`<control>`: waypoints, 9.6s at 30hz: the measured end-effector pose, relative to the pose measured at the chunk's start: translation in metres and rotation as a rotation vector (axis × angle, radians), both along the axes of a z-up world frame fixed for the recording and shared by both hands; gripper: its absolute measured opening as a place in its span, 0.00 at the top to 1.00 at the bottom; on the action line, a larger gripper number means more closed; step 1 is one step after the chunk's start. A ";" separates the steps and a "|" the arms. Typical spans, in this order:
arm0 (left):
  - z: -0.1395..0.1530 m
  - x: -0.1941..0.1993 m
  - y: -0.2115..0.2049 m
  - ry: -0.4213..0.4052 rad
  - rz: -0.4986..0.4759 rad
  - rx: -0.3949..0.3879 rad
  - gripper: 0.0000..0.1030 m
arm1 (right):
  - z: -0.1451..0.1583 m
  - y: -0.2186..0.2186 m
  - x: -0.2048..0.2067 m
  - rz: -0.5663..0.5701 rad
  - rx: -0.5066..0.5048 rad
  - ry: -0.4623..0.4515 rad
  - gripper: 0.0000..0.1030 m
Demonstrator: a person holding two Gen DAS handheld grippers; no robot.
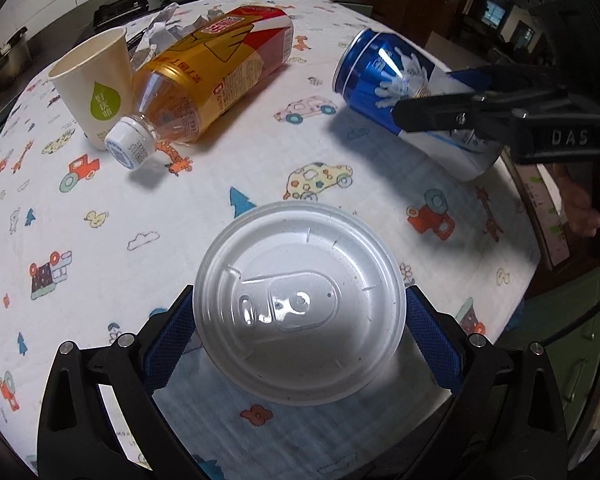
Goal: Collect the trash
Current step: 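Lift the white lid with the left gripper while the right lifts the beer can, then carry the lid over the green basket with the left gripper while the right carries the can, then open the left gripper to drop the lid while the right drops the can in, then move both grippers back over the table toward the paper cup and bottle, then grasp the white paper cup by its rim with the left gripper, then lift the paper cup with the left gripper while the right grasps the yellow-red Dongpeng bottle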
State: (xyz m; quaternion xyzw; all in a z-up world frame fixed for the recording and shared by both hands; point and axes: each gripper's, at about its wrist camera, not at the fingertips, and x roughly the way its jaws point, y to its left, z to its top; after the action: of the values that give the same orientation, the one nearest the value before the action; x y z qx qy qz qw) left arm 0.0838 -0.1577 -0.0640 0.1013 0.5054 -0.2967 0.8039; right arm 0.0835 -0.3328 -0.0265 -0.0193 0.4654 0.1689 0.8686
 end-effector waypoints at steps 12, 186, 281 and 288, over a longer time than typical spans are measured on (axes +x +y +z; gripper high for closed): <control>0.003 0.006 0.014 0.031 -0.001 -0.080 0.05 | 0.000 0.005 0.002 0.004 -0.002 0.001 0.30; 0.094 0.078 0.241 -0.176 0.612 -0.128 0.05 | 0.076 0.096 0.102 0.004 0.011 -0.089 0.09; 0.077 0.159 0.112 -0.078 0.455 -0.081 0.36 | 0.006 0.071 0.064 0.350 0.011 -0.010 0.09; 0.079 0.157 0.118 -0.085 0.459 -0.079 0.36 | 0.012 0.080 0.071 0.409 -0.143 -0.073 0.09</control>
State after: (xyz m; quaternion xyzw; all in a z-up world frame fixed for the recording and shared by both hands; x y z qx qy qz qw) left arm 0.2408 -0.0396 0.0153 -0.0354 0.4690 -0.1214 0.8741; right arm 0.1542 -0.2528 -0.0146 -0.1808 0.4308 0.3075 0.8290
